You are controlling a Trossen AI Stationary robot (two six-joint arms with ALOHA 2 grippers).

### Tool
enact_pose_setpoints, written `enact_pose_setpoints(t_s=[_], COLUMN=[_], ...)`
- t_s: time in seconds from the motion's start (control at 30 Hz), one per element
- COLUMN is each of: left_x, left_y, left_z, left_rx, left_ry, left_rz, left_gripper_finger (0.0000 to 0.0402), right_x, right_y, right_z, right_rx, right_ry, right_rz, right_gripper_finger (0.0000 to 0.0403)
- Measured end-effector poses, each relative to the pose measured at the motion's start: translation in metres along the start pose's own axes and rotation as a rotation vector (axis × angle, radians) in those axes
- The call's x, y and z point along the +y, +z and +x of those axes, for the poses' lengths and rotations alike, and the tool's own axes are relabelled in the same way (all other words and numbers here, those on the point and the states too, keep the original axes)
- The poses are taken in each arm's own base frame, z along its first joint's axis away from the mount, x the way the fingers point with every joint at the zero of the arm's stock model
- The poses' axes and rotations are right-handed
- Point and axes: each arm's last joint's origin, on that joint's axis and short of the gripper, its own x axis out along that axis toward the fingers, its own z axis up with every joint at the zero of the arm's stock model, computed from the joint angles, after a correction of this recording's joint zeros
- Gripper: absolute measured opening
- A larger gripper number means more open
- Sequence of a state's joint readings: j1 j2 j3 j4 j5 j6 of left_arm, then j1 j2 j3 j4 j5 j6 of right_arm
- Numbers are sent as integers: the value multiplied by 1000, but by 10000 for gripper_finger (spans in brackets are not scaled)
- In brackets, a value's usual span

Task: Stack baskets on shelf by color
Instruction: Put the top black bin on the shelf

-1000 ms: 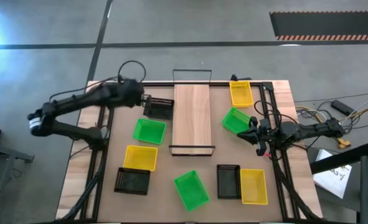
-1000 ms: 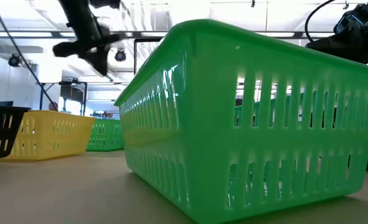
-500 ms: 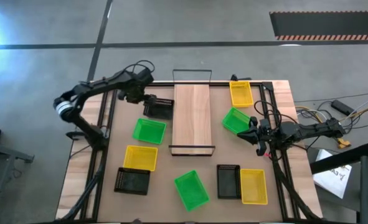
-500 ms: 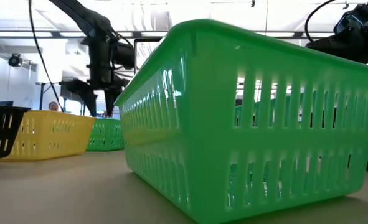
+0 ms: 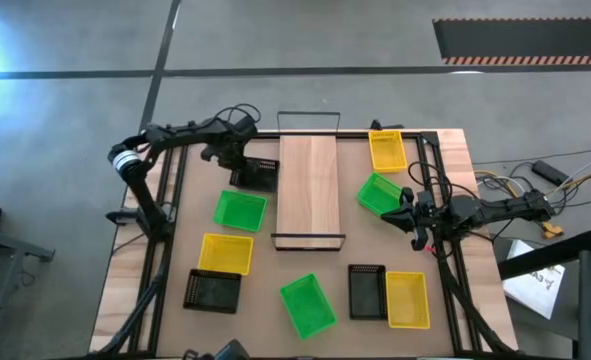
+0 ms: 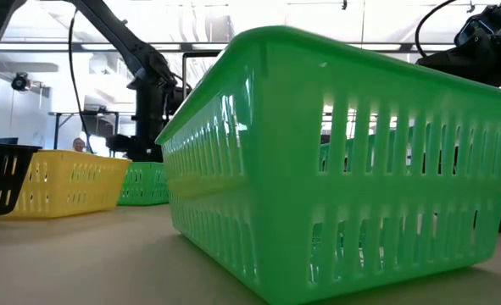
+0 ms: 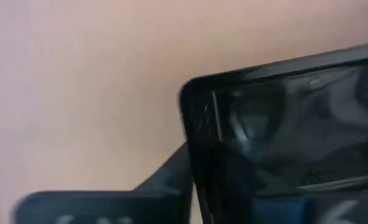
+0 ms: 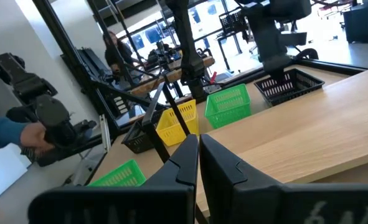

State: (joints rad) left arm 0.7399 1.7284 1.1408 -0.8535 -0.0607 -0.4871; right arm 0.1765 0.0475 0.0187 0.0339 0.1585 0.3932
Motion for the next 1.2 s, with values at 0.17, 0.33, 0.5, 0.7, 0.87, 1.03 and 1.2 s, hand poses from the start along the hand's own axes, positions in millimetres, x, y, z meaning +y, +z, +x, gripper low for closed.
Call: enact_pose_setpoints(t_s=[0.17, 0.33, 0.5, 0.7, 0.87, 1.03, 1.2], left_x=[7, 21, 18, -22, -53, -72, -84], left_y=[3, 5, 9, 14, 22, 29, 35], left_z=[-24, -70, -120, -124, -99, -72, -47], left_rx=[-46, -119, -277, -382, -380, -351, -327], left_ry=[-3, -18, -194, -397, -425, -405, -401], left_rz=[21, -39, -192, -310, -380, -416, -424], left_gripper_finger=[4, 1, 0, 0, 0, 0, 0], right_x=[0, 0, 0, 0, 0, 0, 0], right_y=[0, 0, 0, 0, 0, 0, 0], right_z=[0, 0, 0, 0, 0, 0, 0], right_rx=[0, 0, 0, 0, 0, 0, 0], right_ry=[0, 0, 0, 0, 0, 0, 0], right_rz=[0, 0, 0, 0, 0, 0, 0], right_gripper_finger=[9, 9, 9, 9, 9, 9, 9])
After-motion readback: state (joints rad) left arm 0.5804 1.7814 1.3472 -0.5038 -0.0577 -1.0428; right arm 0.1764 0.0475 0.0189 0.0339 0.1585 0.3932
